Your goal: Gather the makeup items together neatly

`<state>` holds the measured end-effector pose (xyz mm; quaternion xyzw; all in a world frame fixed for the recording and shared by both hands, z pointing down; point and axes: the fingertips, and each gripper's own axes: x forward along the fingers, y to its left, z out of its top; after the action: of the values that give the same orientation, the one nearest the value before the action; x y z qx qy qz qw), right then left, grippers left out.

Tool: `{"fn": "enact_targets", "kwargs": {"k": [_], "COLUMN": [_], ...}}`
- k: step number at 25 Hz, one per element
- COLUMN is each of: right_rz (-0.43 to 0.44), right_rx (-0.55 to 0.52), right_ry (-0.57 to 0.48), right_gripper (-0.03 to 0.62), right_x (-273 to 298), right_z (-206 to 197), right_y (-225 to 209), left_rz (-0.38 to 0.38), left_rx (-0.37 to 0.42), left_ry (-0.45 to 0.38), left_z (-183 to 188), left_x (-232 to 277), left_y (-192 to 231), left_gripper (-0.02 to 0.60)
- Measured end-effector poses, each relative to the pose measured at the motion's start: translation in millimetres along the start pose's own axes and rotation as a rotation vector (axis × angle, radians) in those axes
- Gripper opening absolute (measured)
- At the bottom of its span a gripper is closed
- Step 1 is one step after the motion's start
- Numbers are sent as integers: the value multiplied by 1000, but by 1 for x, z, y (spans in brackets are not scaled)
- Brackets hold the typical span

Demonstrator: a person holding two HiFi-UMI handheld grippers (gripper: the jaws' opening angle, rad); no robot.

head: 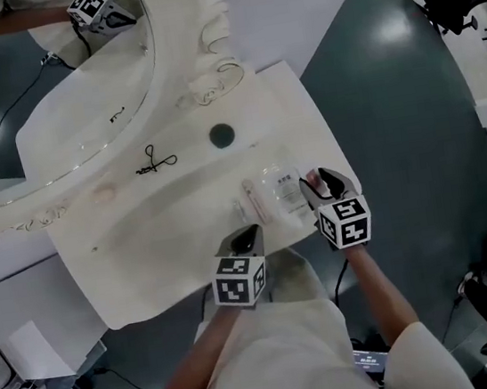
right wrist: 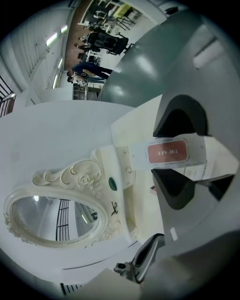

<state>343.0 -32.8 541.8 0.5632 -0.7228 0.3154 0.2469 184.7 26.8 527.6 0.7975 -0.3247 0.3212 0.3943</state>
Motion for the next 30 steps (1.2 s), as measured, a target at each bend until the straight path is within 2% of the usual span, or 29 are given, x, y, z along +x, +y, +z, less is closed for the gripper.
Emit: {"fn": "enact_targets", "kwargs": {"k": [13, 30], "right_rz": [-96, -182], "right_rx": [63, 63], "right_ry": [60, 137], "right_gripper": [206, 210], "right_x": [14, 37], "right_z": [-29, -39], "right_y": [-48, -72], "left_rz": [-13, 2], "left_rx": [35, 30], "left_ry": [47, 66], "left_z": [-2, -8], "left_x": [14, 20], "left_y": [-10, -10], "left_gripper": [9, 9]}}
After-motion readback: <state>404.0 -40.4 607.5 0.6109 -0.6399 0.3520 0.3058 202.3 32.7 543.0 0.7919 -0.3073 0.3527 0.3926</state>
